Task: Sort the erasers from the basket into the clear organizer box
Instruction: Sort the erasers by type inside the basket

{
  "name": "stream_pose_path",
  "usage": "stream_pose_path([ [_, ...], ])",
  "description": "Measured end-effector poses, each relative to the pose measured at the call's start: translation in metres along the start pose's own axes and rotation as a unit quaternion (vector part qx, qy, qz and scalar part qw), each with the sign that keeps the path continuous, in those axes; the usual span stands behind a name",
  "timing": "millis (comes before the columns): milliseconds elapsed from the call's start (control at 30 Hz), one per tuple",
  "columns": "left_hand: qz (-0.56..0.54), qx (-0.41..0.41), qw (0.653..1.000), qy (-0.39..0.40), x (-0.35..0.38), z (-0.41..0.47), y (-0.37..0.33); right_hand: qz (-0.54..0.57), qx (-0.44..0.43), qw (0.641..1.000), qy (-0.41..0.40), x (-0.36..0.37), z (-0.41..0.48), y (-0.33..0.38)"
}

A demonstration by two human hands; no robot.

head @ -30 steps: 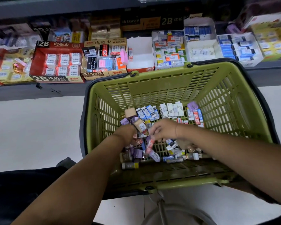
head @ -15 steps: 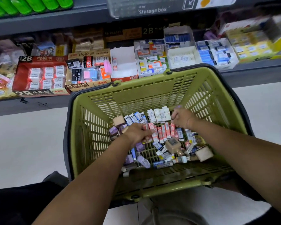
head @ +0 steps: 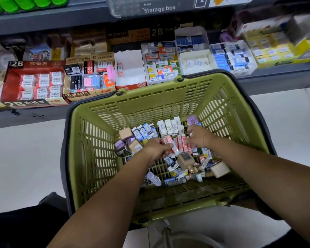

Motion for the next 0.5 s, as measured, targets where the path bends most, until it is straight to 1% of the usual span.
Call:
stream_pose_path([
  [67,0.002,0.004,1.0,0.007,0.006,0.002,-0.005,0.012,-0.032,0.999,-0.032,-0.008,-0.002,0.008],
  [100,0.006,0.006,1.0,0.01,0.008,0.003,-0.009,0.036,-0.045,0.998,-0.019,-0.009,-0.005,0.013],
  [133,0.008,0.01,1.0,0.013,0.012,0.003,-0.012,0.055,-0.048,0.997,0.014,-0.007,-0.008,0.016],
  [200,0.009,0.022,0.999,0.022,0.021,0.004,-0.02,0.073,-0.026,0.993,0.087,-0.002,-0.017,0.021],
  [233,0.015,0.026,0.999,0.024,0.026,0.005,-0.024,0.09,-0.011,0.99,0.104,0.0,-0.02,0.021],
  [267,0.021,0.026,0.999,0.021,0.031,0.005,-0.028,0.114,0.002,0.988,0.102,0.001,-0.021,0.019],
  [367,0.01,0.002,1.0,-0.004,0.039,0.01,-0.028,0.178,0.034,0.983,0.037,-0.009,-0.019,0.009],
  [433,0.019,-0.006,0.999,-0.031,0.037,0.014,-0.022,0.184,0.055,0.981,-0.025,-0.018,-0.016,0.001],
  [500,0.06,0.008,0.996,-0.063,0.031,0.017,-0.013,0.178,0.068,0.98,-0.063,-0.022,-0.013,-0.005],
])
Point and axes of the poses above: each hand's wrist, its own z-axis towards the middle knuckle, its own x-axis out of the palm, y = z × x, the point moved 4 cm from there along z, towards the middle knuckle, and after that the axes turned 10 degrees about z, right-handed, at the moved point
